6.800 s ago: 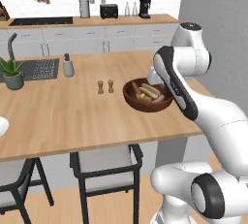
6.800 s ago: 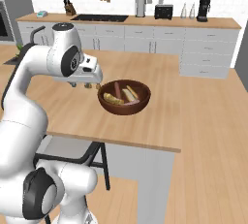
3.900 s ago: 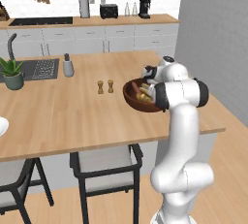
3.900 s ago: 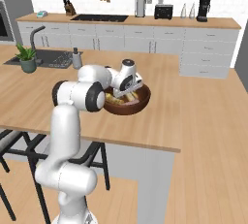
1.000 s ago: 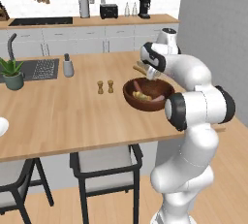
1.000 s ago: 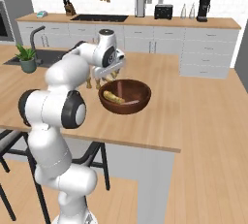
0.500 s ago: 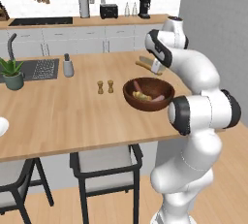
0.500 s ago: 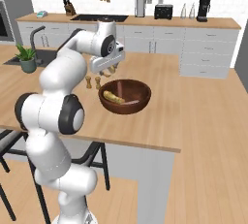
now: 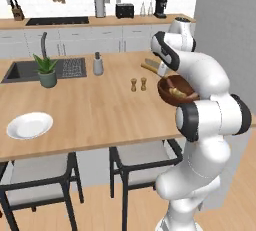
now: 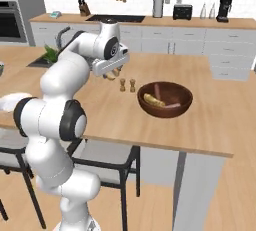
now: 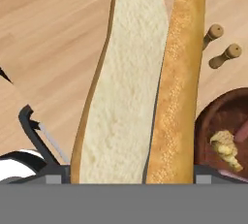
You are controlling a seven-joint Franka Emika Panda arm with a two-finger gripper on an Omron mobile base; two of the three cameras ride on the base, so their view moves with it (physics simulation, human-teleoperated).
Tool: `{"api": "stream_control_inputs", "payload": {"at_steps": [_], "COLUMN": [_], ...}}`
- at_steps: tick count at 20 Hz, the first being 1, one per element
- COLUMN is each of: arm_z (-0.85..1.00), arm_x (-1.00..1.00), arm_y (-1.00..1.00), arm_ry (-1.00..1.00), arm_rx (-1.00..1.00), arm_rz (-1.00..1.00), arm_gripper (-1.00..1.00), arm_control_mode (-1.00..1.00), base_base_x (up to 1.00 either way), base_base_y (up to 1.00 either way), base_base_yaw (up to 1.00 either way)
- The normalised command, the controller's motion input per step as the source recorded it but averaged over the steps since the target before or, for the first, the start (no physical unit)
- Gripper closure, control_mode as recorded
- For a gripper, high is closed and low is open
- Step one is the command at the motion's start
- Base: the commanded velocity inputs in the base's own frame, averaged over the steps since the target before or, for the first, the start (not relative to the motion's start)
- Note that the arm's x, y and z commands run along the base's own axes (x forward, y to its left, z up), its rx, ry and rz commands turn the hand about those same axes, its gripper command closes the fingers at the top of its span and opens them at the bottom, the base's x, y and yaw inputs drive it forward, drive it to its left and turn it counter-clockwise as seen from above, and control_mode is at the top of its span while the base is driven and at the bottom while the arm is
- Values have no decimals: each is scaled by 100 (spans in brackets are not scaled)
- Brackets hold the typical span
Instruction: Place one bun and one sausage from the bowl on each plate.
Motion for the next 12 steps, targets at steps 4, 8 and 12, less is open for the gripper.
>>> {"api": "stream_control_inputs", "payload": {"at_steps": [4, 8, 12], "arm_z": [0, 0, 0], "arm_x": [0, 0, 0], "arm_y": [0, 0, 0], "arm_ry": [0, 0, 0], "arm_rx": [0, 0, 0], "arm_rz": [0, 0, 0], "arm_gripper": [100, 100, 100], "arm_control_mode": [100, 100, 100], "base_base_x": [0, 0, 0], "base_base_y": [100, 100, 96], "base_base_yaw": [0, 0, 0]}}
